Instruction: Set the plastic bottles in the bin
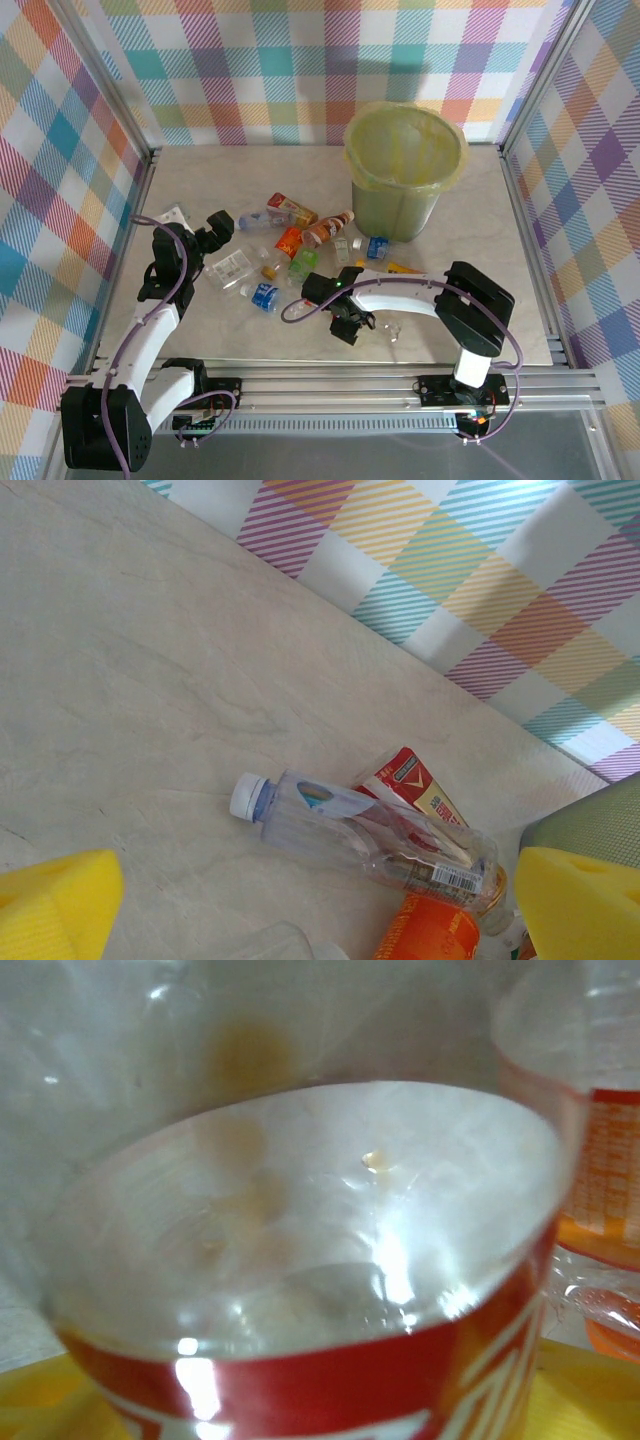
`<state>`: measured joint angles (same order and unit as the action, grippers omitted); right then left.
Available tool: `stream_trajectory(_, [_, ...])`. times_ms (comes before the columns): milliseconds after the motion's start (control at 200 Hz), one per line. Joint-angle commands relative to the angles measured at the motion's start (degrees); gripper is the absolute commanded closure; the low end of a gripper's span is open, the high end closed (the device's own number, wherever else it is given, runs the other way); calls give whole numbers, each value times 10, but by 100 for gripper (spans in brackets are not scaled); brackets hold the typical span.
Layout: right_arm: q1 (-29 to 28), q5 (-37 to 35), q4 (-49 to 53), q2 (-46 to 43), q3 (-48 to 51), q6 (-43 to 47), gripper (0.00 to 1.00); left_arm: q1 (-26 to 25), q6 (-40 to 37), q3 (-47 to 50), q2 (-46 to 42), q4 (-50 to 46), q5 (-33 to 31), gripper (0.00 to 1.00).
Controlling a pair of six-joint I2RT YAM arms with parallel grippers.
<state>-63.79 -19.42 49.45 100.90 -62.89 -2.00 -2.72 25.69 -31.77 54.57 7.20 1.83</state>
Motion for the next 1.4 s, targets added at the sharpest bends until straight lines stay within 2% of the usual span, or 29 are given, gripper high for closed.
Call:
stream_trajectory(0, [-2, 9, -3, 13, 4, 15, 26, 1, -11, -11, -13, -7, -9, 0])
stream_trajectory(235, [-2, 6, 18, -6, -11, 19, 45, 1, -11, -13, -13, -7, -9, 0])
stream_trajectory(550, [-2, -16, 65, -76, -57, 17, 65, 1, -10, -14, -11, -7, -9, 0])
stream_trajectory(745, [-2, -48, 94, -139, -116, 19, 71, 1, -10, -16, -8, -5, -6, 0])
stream_trajectory(930, [6, -86, 65, -195, -202, 50, 77, 1, -6, -18, -1, -2, 1, 0])
stream_trajectory(1045, [40, -98, 5, -216, -253, 72, 79, 1, -7, -25, 4, -10, 13, 0])
stream_trajectory(1110, [62, -97, -29, -221, -282, 118, 78, 0, -13, -32, 6, -22, 25, 0])
stream_trajectory(1220, [113, -103, -72, -211, -344, 151, 80, 0, -18, -47, 3, -56, 69, 0])
stream_trajectory(1395, [199, -50, -165, -185, -417, 196, 81, 0, -20, -44, -31, -88, 87, 0])
